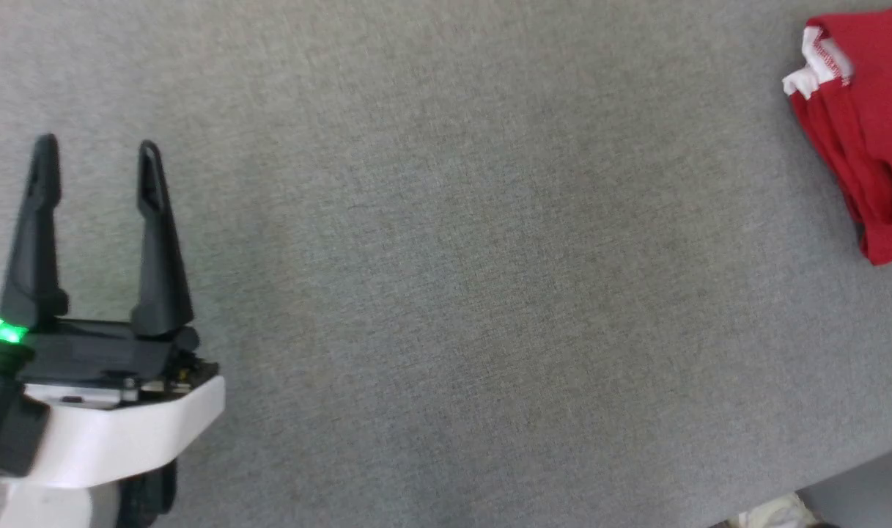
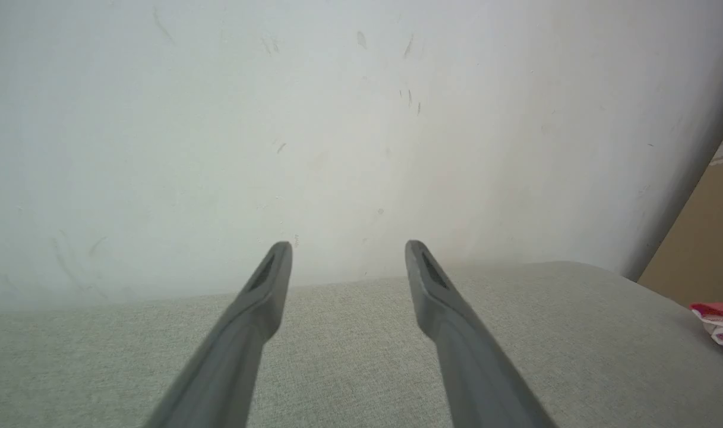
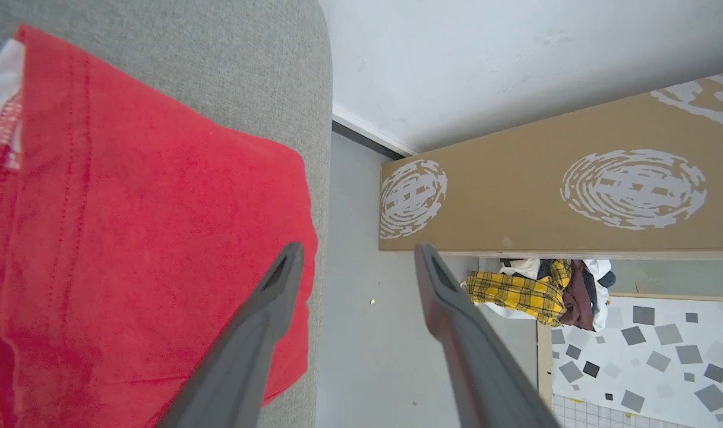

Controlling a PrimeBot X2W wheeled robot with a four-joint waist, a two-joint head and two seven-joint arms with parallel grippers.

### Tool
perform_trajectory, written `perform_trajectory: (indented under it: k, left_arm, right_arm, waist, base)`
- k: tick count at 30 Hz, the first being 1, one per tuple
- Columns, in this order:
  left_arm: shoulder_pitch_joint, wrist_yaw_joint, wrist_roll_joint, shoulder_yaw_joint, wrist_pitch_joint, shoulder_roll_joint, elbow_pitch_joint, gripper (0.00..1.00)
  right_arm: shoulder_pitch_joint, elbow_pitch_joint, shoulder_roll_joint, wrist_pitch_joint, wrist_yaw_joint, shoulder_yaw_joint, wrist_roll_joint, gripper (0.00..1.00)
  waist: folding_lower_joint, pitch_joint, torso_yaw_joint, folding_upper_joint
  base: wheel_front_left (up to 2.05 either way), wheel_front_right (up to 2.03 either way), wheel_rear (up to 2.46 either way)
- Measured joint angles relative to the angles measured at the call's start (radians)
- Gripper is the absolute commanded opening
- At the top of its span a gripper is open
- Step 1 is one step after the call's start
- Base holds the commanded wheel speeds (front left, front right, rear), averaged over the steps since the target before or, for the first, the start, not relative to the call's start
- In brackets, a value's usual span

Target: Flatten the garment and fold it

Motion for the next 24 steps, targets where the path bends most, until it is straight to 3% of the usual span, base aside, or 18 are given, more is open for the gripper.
perform_trajectory:
  k: [11, 18, 22, 24]
  left_arm:
    - [0.048, -0.001, -0.013, -0.008, -0.03, -0.097, 0.078, 1.0]
    - [0.103, -0.008, 0.012, 0.014, -0.031, -0.153, 0.089, 1.0]
    - [0.148, -0.022, 0.018, 0.036, -0.031, -0.189, 0.107, 1.0]
    - [0.16, -0.036, 0.026, 0.04, -0.031, -0.209, 0.114, 1.0]
  right_arm:
    - [0.164, -0.086, 0.15, -0.182, 0.0, -0.229, -0.069, 1.0]
    - [0.294, -0.256, 0.342, -0.29, 0.0, -0.335, -0.132, 1.0]
    - [0.356, -0.364, 0.482, -0.357, 0.0, -0.366, -0.181, 1.0]
    - [0.384, -0.392, 0.521, -0.375, 0.0, -0.366, -0.193, 1.0]
  waist:
    - [-0.0002, -0.155, 0.055, 0.0]
    - [-0.0003, -0.256, 0.098, 0.0]
    - [-0.0002, -0.317, 0.129, 0.0]
    - [-0.0002, -0.339, 0.142, 0.0]
  base:
    - [0.0, 0.0, 0.0]
    - [0.0, 0.0, 0.0]
    - [0.0, 0.0, 0.0]
    - [0.0, 0.0, 0.0]
